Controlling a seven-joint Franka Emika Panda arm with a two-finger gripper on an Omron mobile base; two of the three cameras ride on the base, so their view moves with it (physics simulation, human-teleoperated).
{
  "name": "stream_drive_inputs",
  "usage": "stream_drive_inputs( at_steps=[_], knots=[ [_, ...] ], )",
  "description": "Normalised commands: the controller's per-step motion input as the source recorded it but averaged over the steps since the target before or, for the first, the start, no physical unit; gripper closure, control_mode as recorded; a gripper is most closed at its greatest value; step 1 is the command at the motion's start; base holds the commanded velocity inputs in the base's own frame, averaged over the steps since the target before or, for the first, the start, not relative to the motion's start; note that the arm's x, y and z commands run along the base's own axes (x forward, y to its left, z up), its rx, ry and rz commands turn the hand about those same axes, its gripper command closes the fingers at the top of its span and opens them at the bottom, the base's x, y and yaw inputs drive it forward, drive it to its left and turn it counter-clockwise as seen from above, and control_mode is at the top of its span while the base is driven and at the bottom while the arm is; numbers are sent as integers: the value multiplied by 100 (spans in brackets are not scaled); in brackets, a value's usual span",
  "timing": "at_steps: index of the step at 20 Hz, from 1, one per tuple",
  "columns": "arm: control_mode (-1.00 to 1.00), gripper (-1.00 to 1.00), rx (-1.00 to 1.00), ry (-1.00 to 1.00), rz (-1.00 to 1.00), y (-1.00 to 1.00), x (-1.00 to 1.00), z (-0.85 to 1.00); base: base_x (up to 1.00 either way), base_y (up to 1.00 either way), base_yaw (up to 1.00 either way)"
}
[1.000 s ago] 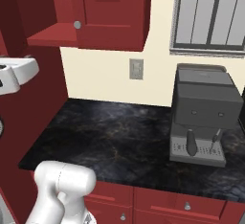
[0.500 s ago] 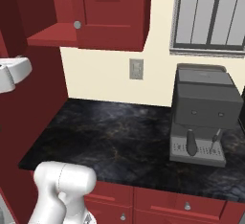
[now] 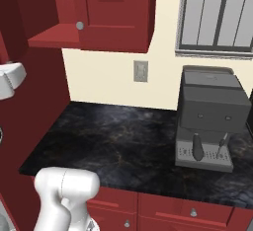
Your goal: Close all open cabinet doors.
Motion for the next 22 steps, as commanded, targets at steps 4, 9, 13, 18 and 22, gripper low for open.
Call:
stream_drive_inputs(
  at_steps=[4, 9, 13, 18, 22],
  knots=[
    [-100, -100, 0, -11, 0, 27, 0, 0, 0, 0, 0],
    [-100, -100, 0, -2, 0, 38, 0, 0, 0, 0, 0],
    [-100, -100, 0, 0, 0, 37, 3, 0, 0, 0, 0],
    [-100, -100, 0, 0, 0, 33, 23, 0, 0, 0, 0],
    [-100, -100, 0, 0, 0, 28, 34, 0, 0, 0, 0]
  ],
)
